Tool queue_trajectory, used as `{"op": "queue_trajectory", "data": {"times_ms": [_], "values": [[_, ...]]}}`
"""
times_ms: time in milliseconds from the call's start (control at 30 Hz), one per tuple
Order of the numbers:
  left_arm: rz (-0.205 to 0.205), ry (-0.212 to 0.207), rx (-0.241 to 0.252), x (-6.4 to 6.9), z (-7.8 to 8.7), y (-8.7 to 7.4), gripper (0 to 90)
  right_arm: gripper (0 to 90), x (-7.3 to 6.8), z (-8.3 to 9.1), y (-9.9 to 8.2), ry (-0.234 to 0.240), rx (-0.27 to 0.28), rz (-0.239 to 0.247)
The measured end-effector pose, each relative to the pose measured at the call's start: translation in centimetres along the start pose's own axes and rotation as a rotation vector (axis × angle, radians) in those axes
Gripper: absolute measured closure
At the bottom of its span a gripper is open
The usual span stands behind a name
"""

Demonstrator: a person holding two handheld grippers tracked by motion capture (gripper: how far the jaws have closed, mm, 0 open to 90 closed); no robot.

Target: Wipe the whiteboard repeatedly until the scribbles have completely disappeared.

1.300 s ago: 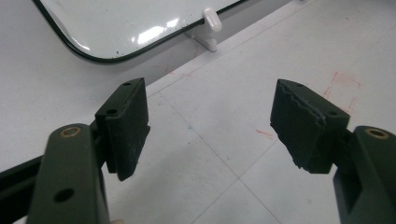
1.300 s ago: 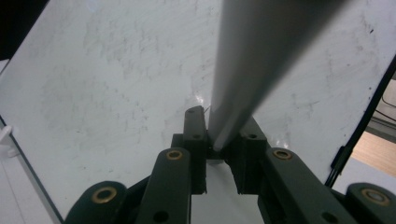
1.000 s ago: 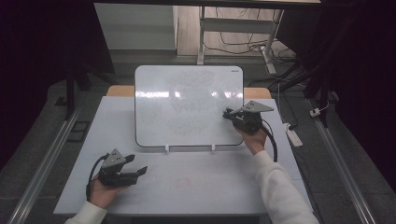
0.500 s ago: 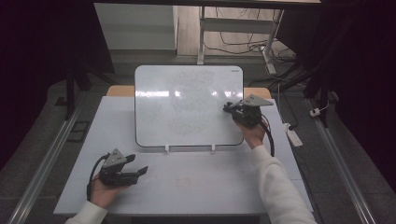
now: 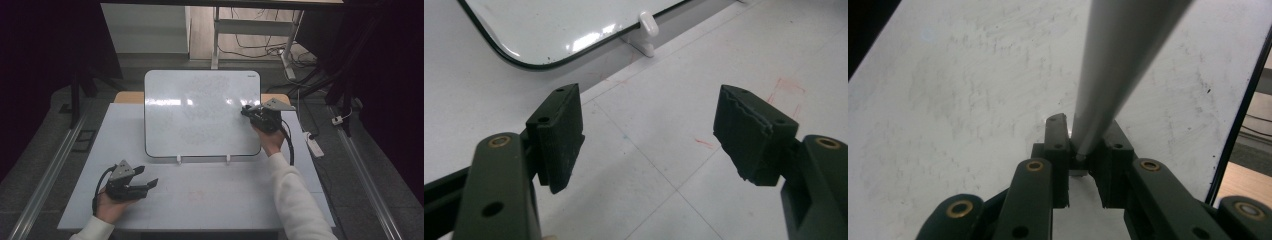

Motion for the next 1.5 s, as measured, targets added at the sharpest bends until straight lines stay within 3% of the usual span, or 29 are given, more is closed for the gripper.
{"op": "queue_trajectory", "data": {"times_ms": [33, 67, 100, 200, 233, 367, 467, 533, 600, 633, 733, 767, 900, 1000, 1033, 1067, 1200, 1267, 1300, 1367, 1467, 1500], "values": [[0.004, 0.000, 0.001, -0.1, 0.0, 0.0, 28.9, 77.5, 0.0, 0.0, 0.0, 0.000, 0.000, 0.000], [0.004, 0.000, -0.002, -0.2, -0.1, 0.0, 28.9, 77.5, -1.1, 0.2, -0.8, 0.055, -0.042, 0.043], [0.005, 0.000, -0.003, -0.2, -0.1, 0.0, 28.9, 77.5, -1.4, 0.4, -1.2, 0.074, -0.057, 0.062], [0.001, -0.004, -0.005, -0.1, -0.2, 0.0, 28.9, 77.5, -1.1, 0.9, -1.5, 0.063, -0.068, 0.068], [-0.002, -0.004, -0.006, 0.0, -0.2, 0.0, 28.9, 77.5, 0.1, 1.2, -1.2, 0.015, -0.044, 0.012], [-0.002, -0.001, -0.003, 0.0, -0.2, 0.1, 28.9, 77.4, 0.7, 1.3, -1.1, -0.003, -0.032, -0.022], [0.006, 0.001, -0.004, -0.1, -0.2, 0.0, 28.9, 77.5, -1.4, 1.0, -1.9, 0.093, -0.099, 0.050], [0.004, 0.000, -0.006, -0.1, -0.2, 0.0, 28.9, 77.5, -1.8, 1.1, -1.9, 0.082, -0.107, 0.103], [0.000, -0.001, -0.007, 0.0, -0.2, 0.0, 28.9, 77.5, -1.5, 1.1, -1.8, 0.074, -0.100, 0.089], [-0.001, -0.001, -0.005, 0.0, -0.2, 0.1, 28.9, 77.4, -0.5, 1.2, -1.5, 0.026, -0.064, 0.040], [0.000, 0.001, -0.002, 0.0, -0.1, 0.1, 28.9, 77.4, 0.0, 1.1, -1.4, 0.022, -0.047, 0.000], [0.001, 0.000, -0.001, 0.0, -0.1, 0.0, 28.9, 77.5, -0.2, 1.1, -1.4, 0.013, -0.043, 0.000], [0.001, -0.001, -0.001, -0.1, -0.2, 0.1, 28.9, 77.4, -1.7, 1.2, -2.0, 0.074, -0.102, 0.064], [-0.004, -0.001, -0.001, 0.0, -0.2, 0.1, 28.9, 77.4, -1.0, 1.5, -1.8, 0.043, -0.095, 0.035], [-0.004, 0.000, 0.001, 0.1, -0.1, 0.1, 28.9, 77.4, -0.3, 1.8, -1.7, 0.020, -0.085, -0.013], [-0.005, 0.001, 0.003, 0.1, 0.0, 0.1, 28.9, 77.4, -0.3, 1.8, -1.7, 0.020, -0.085, -0.013], [-0.001, 0.005, 0.010, -0.1, 0.0, 0.1, 28.9, 77.4, -1.2, 3.1, -1.6, 0.081, -0.069, -0.027], [-0.002, 0.005, 0.008, 0.0, 0.0, 0.1, 28.9, 77.4, -2.4, 4.5, -1.2, 0.145, -0.041, -0.044], [-0.003, 0.005, 0.009, 0.0, 0.0, 0.2, 28.9, 77.4, -2.4, 4.5, -1.2, 0.145, -0.041, -0.044], [-0.006, 0.007, 0.015, 0.1, 0.1, 0.2, 28.9, 77.4, -4.0, 5.8, -1.3, 0.200, -0.043, -0.039], [-0.009, 0.007, 0.024, 0.2, 0.1, 0.3, 28.9, 77.4, -5.2, 6.6, -1.5, 0.239, -0.058, -0.032], [-0.010, 0.005, 0.026, 0.3, 0.2, 0.3, 28.9, 77.3, -6.3, 7.2, -1.8, 0.278, -0.074, -0.020]]}}
Point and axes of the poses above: each handheld gripper's, and its own axes: z roughly backward along the jaws, y roughly out of its top, x roughly to its right, the point moved 2 cm from there along -z, roughly forward along the jaws, and after that the axes turned 8 degrees about -y, right-handed, at the moved point
